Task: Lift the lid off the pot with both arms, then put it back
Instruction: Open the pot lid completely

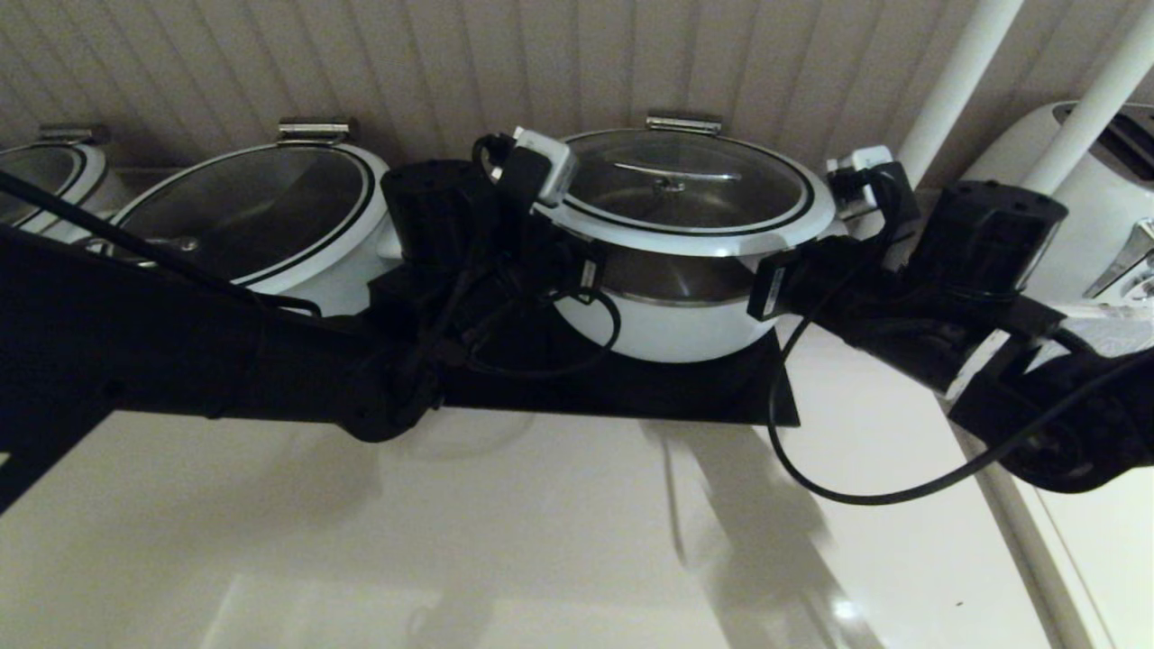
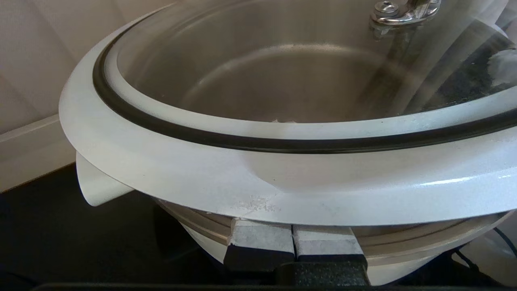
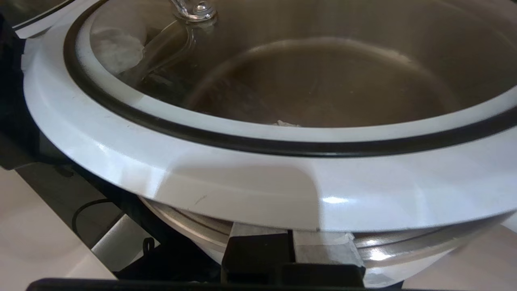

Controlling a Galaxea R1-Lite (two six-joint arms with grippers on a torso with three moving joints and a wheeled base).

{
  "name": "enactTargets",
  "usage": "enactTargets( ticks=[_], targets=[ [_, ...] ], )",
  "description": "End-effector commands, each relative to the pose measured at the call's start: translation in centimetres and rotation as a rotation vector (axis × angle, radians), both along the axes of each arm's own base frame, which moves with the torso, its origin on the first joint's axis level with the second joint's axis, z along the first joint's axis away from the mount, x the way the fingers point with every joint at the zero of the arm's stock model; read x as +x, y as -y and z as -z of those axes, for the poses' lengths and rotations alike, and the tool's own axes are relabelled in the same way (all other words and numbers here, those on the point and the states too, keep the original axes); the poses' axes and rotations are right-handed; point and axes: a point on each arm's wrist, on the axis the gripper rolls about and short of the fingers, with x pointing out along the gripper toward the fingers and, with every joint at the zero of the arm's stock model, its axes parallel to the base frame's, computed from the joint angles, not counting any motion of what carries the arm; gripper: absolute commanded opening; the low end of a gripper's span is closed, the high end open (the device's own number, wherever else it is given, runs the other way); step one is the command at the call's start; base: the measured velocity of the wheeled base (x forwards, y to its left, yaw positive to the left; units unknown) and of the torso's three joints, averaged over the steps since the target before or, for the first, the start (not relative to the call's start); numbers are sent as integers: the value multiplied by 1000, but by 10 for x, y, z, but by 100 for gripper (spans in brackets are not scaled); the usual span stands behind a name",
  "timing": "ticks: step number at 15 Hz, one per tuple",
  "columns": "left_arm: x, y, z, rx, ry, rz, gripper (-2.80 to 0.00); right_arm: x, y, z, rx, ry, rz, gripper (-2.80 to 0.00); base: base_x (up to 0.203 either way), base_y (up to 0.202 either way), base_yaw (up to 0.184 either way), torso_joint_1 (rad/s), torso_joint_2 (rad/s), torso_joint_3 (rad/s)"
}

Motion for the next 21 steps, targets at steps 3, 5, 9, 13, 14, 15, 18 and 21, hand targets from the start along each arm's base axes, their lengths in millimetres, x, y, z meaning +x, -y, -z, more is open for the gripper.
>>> enactTargets(
  ticks=[3,5,9,13,14,15,18,21],
  targets=[
    [-1,0,-2,-3,7,0,-280,5,-3,5,-5,-6,1,-280,0,0,0,0,0,0],
    [-1,0,-2,-3,7,0,-280,6,-3,3,-3,2,1,-280,0,0,0,0,0,0],
    [-1,-1,-2,-3,7,0,-280,8,-1,2,-4,9,10,-280,0,0,0,0,0,0],
    [-1,0,-1,-2,6,0,-280,11,4,-2,2,23,28,-280,0,0,0,0,0,0],
    [-1,0,-1,-1,4,0,-280,13,6,-2,2,22,33,-280,0,0,0,0,0,0],
    [-1,-1,0,-1,3,0,-280,13,6,-2,2,22,36,-280,0,0,0,0,0,0],
    [-1,-1,0,0,3,0,-280,14,8,-4,6,31,40,-280,0,0,0,0,0,0],
    [-1,-1,1,2,-3,0,-280,21,6,-7,20,64,45,-280,0,0,0,0,0,0]
  ],
)
